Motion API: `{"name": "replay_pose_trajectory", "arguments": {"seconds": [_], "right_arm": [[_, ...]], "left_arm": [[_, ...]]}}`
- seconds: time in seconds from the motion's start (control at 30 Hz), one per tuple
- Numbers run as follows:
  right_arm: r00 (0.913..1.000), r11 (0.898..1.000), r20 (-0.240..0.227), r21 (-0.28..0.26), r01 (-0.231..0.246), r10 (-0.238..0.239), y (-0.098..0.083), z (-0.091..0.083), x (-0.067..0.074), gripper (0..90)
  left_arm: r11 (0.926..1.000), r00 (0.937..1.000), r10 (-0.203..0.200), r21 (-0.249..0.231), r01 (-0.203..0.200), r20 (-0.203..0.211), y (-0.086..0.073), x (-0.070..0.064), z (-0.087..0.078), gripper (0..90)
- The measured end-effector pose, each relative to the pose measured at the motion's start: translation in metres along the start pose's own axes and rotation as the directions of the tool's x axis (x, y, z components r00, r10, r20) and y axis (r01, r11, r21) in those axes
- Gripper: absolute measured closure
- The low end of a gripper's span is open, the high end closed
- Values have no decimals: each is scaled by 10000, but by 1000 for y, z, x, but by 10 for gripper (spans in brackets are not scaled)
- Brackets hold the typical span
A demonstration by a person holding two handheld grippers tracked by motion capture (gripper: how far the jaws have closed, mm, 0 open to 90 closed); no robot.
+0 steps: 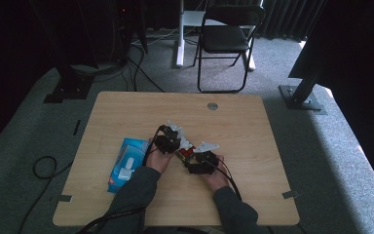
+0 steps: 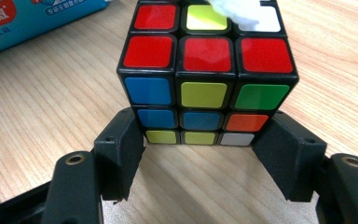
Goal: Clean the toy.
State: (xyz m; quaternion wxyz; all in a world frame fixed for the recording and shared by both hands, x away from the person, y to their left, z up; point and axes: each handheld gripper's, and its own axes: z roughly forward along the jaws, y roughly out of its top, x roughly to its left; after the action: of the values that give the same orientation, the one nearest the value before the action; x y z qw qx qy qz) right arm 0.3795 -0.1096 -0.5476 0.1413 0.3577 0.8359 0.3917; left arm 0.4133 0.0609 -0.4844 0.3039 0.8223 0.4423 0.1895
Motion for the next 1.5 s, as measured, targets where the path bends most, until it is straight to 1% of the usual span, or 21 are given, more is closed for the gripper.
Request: {"name": "replay_pose_trajectory", "arguments": {"seconds": [0.1,0.17,0.27,0.33,0.4,0.5,0.53,0.6,0.73,0.87,0.93,1.0,1.03,1.2,1.27,1.33,1.43,1.5], "right_arm": [[10000,10000,-62,29,-49,49,0,0,-1,332],[10000,10000,26,16,-85,85,0,0,-1,323],[9994,9999,337,-92,-118,121,-1,-1,1,288],[9985,9998,550,-203,-69,80,-1,-2,2,283],[9971,9997,762,-259,11,8,-2,-3,2,263],[9933,9991,1135,-359,243,-201,-3,-5,6,264],[9924,9988,1207,-387,288,-240,-4,-5,7,264],[9922,9986,1245,-491,179,-117,-5,-7,6,263],[9929,9976,1166,-681,-140,219,-6,-12,4,267],[9943,9960,1019,-864,-218,306,-9,-17,4,331],[9958,9943,788,-993,-386,465,-10,-20,4,365],[9960,9914,534,-1132,-650,714,-11,-24,3,376],[9959,9905,472,-1183,-706,766,-11,-26,3,378],[9959,9871,305,-1381,-808,858,-8,-35,3,383],[9958,9853,283,-1501,-813,865,-6,-38,2,405],[9947,9819,127,-1614,-986,1020,-4,-42,1,434],[9926,9784,89,-1697,-1180,1212,0,-46,-1,463],[9922,9778,73,-1709,-1214,1244,1,-47,-2,472]], "left_arm": [[10000,10000,-17,42,17,22,0,0,-1,823],[10000,10000,-38,45,38,48,-1,0,-1,822],[10000,9999,-26,67,25,137,-2,-2,-2,821],[9999,9999,47,98,-48,139,-3,-4,-3,820],[9999,9999,73,77,-74,110,-4,-5,-3,821],[9999,9999,49,152,-52,152,-6,-4,-4,820],[9999,9999,44,154,-47,150,-7,-4,-4,819],[9998,9999,73,175,-75,153,-8,-4,-5,819],[9996,9997,133,264,-139,226,-9,-5,-6,817],[9995,9992,127,274,-138,381,-11,-7,-8,817],[9995,9985,112,278,-127,530,-13,-8,-9,815],[9996,9979,131,241,-147,628,-16,-11,-11,810],[9996,9978,149,232,-164,650,-18,-13,-11,810],[9994,9971,191,263,-211,732,-22,-16,-14,809],[9994,9969,215,267,-236,758,-23,-16,-15,809],[9993,9967,229,264,-250,781,-24,-17,-15,808],[9992,9962,250,276,-274,834,-24,-19,-14,808],[9989,9959,317,314,-345,850,-24,-19,-14,807]]}}
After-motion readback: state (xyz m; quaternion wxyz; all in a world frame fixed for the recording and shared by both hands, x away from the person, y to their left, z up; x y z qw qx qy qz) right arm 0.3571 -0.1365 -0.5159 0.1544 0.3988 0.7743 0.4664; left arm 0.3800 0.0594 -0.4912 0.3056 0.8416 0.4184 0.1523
